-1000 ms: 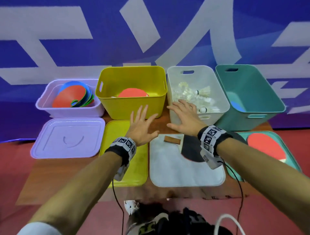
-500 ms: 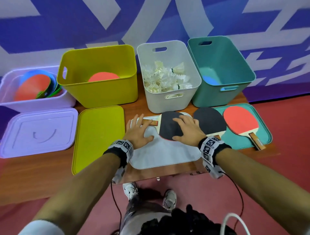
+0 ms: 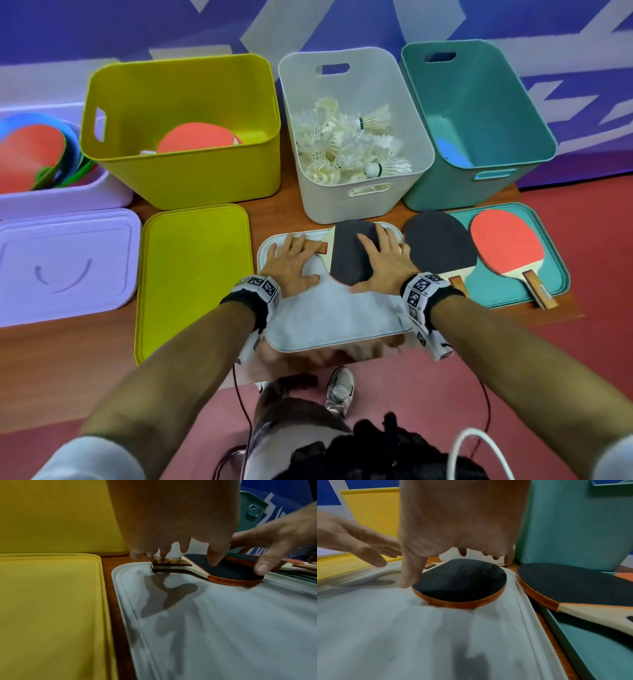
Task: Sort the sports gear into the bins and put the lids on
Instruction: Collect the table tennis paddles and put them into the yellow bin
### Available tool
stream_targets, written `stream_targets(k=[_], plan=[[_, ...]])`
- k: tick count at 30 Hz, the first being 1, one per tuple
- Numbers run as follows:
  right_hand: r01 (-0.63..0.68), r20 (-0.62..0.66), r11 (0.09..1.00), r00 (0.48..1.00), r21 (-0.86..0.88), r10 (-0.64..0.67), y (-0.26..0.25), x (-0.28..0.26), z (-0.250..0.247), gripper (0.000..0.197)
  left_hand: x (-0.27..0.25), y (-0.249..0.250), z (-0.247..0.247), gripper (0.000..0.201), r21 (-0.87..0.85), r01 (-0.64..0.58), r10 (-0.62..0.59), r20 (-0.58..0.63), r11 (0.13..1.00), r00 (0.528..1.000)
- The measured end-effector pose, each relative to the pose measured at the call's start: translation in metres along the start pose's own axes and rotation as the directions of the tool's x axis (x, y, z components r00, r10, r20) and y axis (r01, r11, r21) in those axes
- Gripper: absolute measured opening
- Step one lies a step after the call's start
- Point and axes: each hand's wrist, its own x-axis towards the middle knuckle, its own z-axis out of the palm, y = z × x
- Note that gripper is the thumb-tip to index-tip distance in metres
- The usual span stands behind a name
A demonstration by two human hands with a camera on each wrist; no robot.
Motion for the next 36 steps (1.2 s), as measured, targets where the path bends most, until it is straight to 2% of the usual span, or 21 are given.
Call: stream_targets(k=[8, 17, 21, 25, 30, 36], plan=[[0.010, 0.082, 0.997, 0.997, -0.075, -0.004, -0.005, 0.020, 0.004, 0.135, 0.004, -0.009, 0.000, 0.083, -0.022, -0.021, 0.023, 0.088, 1.000, 0.996], [0.018, 0.119, 0.996, 0.993, -0.092, -0.007, 0.006, 0.031, 0.000, 0.147, 0.004, -0.012, -0.010, 0.074, -0.094, 0.001, 0.006, 0.076, 0.996, 0.997], [0.027, 0.072, 0.995, 0.997, -0.099, -0.020, 0.006, 0.031, 0.001, 0.142, 0.008, -0.014, -0.014, 0.070, -0.131, -0.019, 0.024, 0.037, 0.991, 0.999], [0.034, 0.046, 0.996, 0.998, -0.083, -0.031, 0.000, 0.022, -0.003, 0.136, 0.013, -0.012, -0.002, 0.078, -0.144, -0.042, 0.042, -0.003, 0.989, 0.999], [0.038, 0.007, 0.999, 0.999, -0.034, -0.038, -0.013, 0.009, -0.005, 0.137, 0.013, -0.009, 0.006, 0.089, -0.124, 0.030, -0.031, -0.009, 0.992, 0.999], [0.100, -0.030, 0.992, 0.994, -0.076, -0.102, -0.026, -0.010, -0.011, 0.136, -0.007, -0.011, 0.008, 0.105, -0.145, 0.056, -0.062, -0.038, 0.988, 0.997]])
